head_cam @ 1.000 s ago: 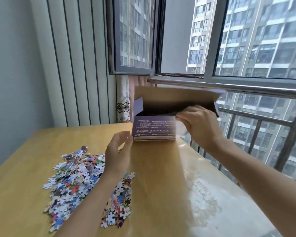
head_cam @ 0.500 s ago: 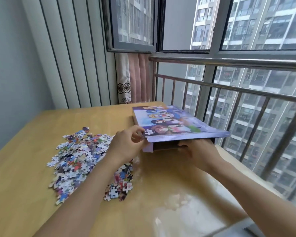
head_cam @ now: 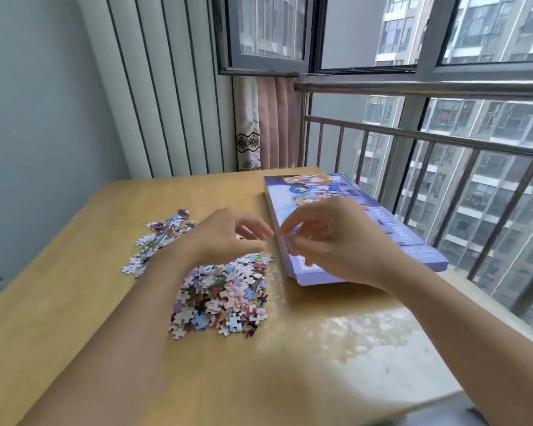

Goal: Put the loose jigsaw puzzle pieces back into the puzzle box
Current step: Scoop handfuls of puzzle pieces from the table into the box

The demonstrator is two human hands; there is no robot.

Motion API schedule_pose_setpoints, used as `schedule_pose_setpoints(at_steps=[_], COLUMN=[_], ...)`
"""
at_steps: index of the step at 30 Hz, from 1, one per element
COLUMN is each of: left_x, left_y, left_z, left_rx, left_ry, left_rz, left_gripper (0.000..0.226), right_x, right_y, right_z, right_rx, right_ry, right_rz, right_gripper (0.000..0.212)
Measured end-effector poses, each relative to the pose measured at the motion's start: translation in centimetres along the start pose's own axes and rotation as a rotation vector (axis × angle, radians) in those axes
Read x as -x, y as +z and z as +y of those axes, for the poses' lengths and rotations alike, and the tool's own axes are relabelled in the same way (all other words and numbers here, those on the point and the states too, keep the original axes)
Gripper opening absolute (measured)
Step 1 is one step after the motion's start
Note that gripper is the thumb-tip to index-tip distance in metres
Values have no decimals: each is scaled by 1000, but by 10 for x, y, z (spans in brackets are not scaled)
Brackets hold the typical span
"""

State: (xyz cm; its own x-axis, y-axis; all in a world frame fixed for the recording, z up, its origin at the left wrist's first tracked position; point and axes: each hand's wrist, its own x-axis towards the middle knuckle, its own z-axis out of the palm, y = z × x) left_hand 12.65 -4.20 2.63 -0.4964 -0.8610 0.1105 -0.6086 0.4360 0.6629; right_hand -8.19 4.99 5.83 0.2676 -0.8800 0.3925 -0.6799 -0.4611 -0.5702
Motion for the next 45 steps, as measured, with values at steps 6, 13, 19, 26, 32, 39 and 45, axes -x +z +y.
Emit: schedule_pose_setpoints(at_steps=[6, 13, 19, 26, 32, 39, 45], left_x=[27, 48, 46, 34, 27, 30, 36], left_y=[-37, -29, -31, -29, -31, -33, -32], left_z=[-55, -142, -159, -174, -172, -169, -160], left_rx=[-121, -292, 34, 50, 53, 131, 112], left_ry=[-178, -466, -505, -449, -466, -519, -486], left_rz=[487, 573, 569, 586, 622, 590, 426], left_gripper=[26, 64, 59, 52, 50, 52, 63], right_x=[-82, -164, -217, -270, -278, -252, -237], right_y=[68, 130, 171, 227, 238, 208, 181], right_z=[-11, 20, 41, 44, 25, 10, 20], right_rx=[271, 197, 14, -104, 101, 216, 0], right_ry=[129, 423, 313, 241, 43, -77, 77], right_rz=[-205, -381, -485, -505, -619, -626, -698], right_gripper=[39, 69, 83, 58, 45, 31, 25])
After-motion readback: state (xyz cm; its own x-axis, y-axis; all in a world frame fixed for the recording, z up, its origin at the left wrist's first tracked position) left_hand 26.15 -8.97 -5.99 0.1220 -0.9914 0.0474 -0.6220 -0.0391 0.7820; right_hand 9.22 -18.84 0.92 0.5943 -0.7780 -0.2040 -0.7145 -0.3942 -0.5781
